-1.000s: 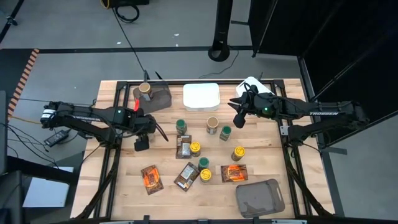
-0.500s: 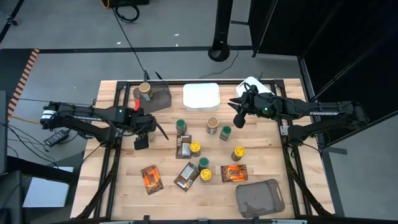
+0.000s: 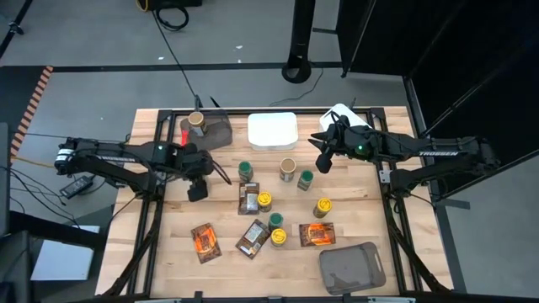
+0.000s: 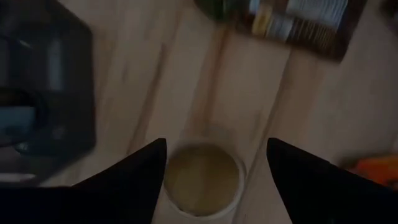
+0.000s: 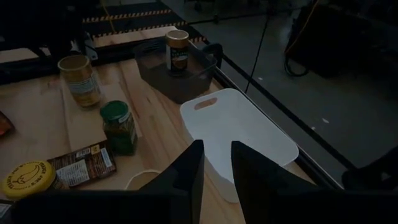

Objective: Sort spices by type
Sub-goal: Put the gold seasoning bottle into the top black bin

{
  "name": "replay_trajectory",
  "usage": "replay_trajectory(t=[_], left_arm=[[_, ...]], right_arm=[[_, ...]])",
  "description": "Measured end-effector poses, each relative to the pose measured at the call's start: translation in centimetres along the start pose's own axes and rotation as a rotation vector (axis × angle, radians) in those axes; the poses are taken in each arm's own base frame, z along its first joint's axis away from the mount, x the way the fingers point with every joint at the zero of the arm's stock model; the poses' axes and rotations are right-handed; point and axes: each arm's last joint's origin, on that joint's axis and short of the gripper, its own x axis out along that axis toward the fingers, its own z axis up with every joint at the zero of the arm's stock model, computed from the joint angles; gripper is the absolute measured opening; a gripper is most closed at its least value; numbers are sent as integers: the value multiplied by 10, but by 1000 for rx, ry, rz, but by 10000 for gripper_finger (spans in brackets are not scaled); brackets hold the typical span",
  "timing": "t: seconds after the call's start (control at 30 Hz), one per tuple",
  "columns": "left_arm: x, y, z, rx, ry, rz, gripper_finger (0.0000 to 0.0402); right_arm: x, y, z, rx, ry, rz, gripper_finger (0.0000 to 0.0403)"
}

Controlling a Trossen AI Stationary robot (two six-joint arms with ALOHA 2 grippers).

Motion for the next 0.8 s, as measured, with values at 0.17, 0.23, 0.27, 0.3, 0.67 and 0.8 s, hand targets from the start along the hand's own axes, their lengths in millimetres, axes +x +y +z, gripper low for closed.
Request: replay_trajectory(t=[0.17,0.23,0.27,0.3,0.67,0.8], left_arm=[[-27,5,15,-97,-117,93,282],[-33,7,19,-155,-170,137,282],[-35,7,21,-166,-192,150,282],[-37,8,23,-175,-215,158,282],[-34,27,29,-268,-122,17,287],[-32,37,42,-243,-61,-33,309]], right_arm=[[0,0,0,2,0,0,91],[0,0,0,10,0,0,91],[0,0,0,12,0,0,91],[0,0,0,13,0,0,91],[0,1,0,0,5,36,104],[0,2,0,-7,9,63,133]])
